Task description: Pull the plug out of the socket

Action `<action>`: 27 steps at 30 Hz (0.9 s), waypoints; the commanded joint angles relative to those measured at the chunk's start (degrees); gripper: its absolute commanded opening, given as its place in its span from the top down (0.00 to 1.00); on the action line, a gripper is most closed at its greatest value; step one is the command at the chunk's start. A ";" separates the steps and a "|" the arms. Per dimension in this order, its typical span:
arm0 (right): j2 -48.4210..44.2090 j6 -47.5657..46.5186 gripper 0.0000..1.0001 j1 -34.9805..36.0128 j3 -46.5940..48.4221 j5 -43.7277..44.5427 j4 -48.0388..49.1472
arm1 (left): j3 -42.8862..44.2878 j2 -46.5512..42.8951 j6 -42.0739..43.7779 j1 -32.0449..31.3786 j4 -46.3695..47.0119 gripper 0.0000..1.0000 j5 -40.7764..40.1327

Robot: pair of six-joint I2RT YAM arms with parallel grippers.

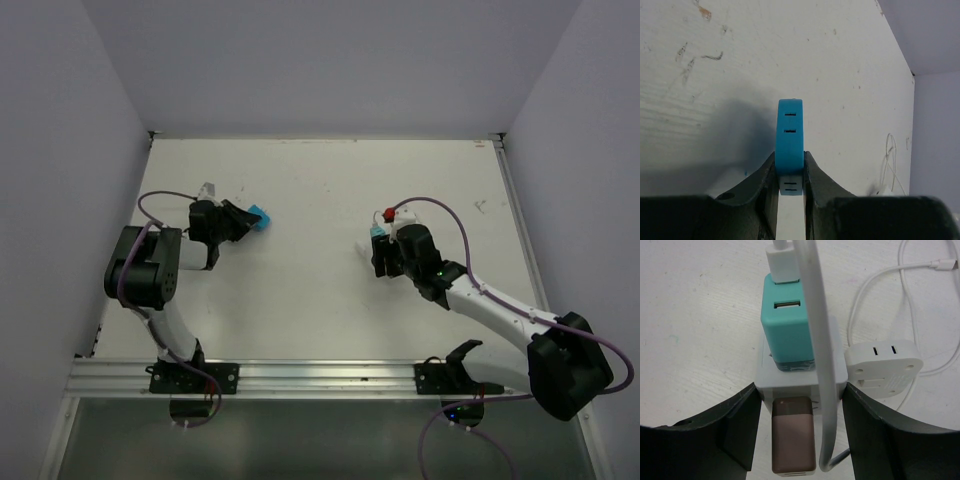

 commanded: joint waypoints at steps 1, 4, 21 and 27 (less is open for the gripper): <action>-1.68 -0.41 1.00 0.16 0.05 -1.52 2.63 | 5.90 5.85 -2.66 1.88 6.10 0.83 6.93; -1.94 -0.59 1.00 0.16 0.23 -1.96 2.63 | 8.80 9.28 -3.02 2.23 5.41 0.78 8.52; -2.38 -0.32 0.87 0.16 -0.82 -2.31 2.28 | 5.99 -2.91 1.11 3.81 -17.05 0.00 1.15; -3.70 0.73 0.60 0.16 -2.05 -1.79 1.93 | 8.36 -17.41 8.83 3.81 -35.51 0.00 -4.57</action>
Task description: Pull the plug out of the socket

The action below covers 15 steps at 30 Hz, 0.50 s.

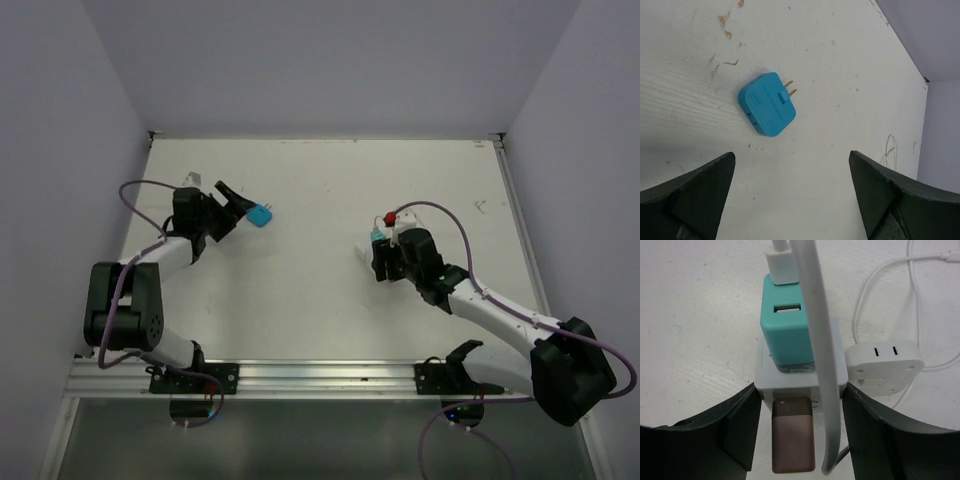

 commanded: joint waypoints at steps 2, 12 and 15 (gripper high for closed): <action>-2.83 1.15 0.56 0.16 -0.85 0.31 1.62 | 3.06 -11.87 10.52 0.49 -15.86 0.00 -4.84; -2.74 2.02 0.54 0.16 -1.99 -0.21 1.18 | 2.45 -30.68 25.73 0.49 -30.55 0.01 -5.72; -2.48 2.64 0.54 0.16 -2.96 -0.91 1.79 | -0.52 -34.99 27.67 0.49 -29.33 0.01 -6.07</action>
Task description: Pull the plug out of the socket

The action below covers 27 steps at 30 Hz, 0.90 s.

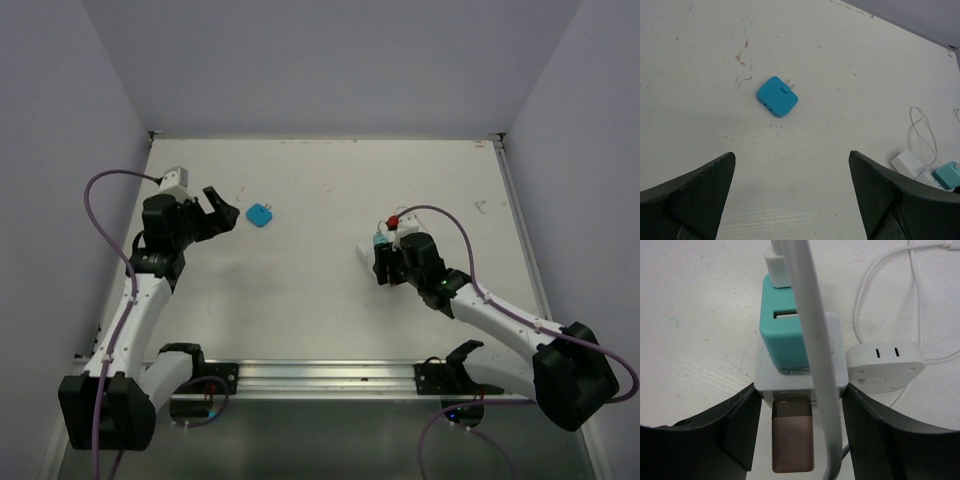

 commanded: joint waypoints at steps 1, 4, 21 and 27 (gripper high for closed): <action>-0.38 1.72 0.52 0.16 -1.11 -1.09 1.99 | -3.12 -4.31 5.75 0.38 -1.55 0.01 -0.48; -0.12 2.08 0.46 0.16 -1.63 -1.62 2.00 | -5.49 -5.20 5.93 0.38 0.56 0.01 1.71; -4.33 5.06 0.01 0.16 2.93 -2.14 -4.33 | -8.13 -3.88 6.19 0.38 2.24 0.02 2.34; -6.00 6.65 0.01 0.16 6.80 -3.64 -7.84 | -8.13 -3.88 6.36 0.38 2.33 0.02 2.78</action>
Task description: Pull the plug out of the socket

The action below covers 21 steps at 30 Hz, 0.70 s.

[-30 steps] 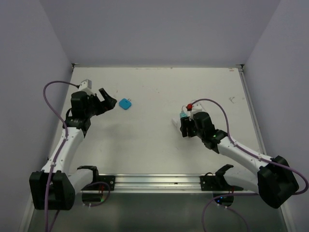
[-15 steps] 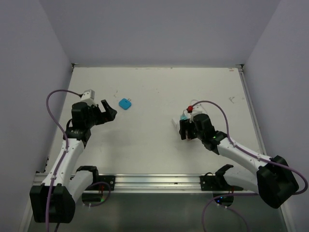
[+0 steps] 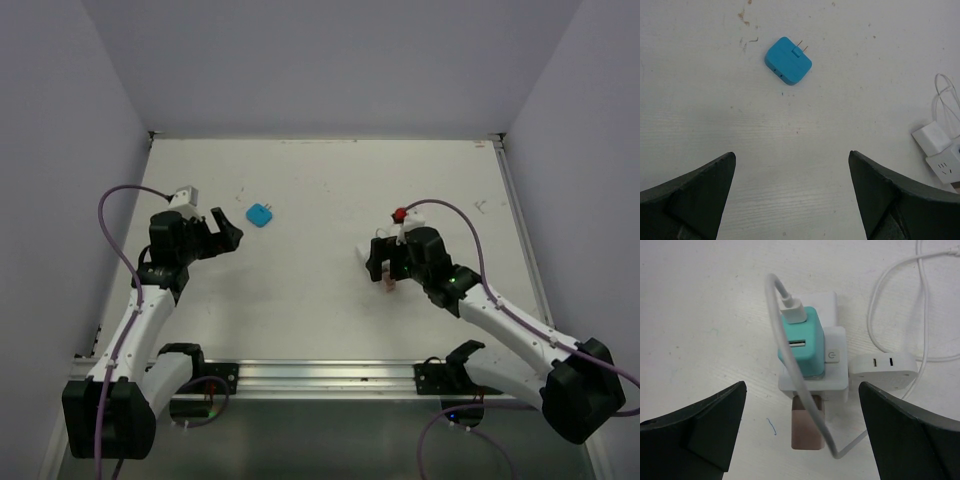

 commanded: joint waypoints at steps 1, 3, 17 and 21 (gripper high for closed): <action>-2.18 2.10 0.01 0.16 4.37 -1.13 -3.32 | 0.19 0.14 1.36 0.38 2.06 0.02 1.44; -3.40 2.10 0.01 0.16 5.61 -0.69 -4.47 | 0.19 0.31 1.45 0.38 2.06 0.02 1.71; -0.17 -5.89 0.11 0.16 14.57 -0.07 -13.53 | 0.28 1.72 1.18 0.38 1.80 0.02 1.97; 2.56 -6.69 0.14 0.16 15.45 0.72 -12.12 | 0.37 1.90 1.18 0.38 1.71 0.02 1.80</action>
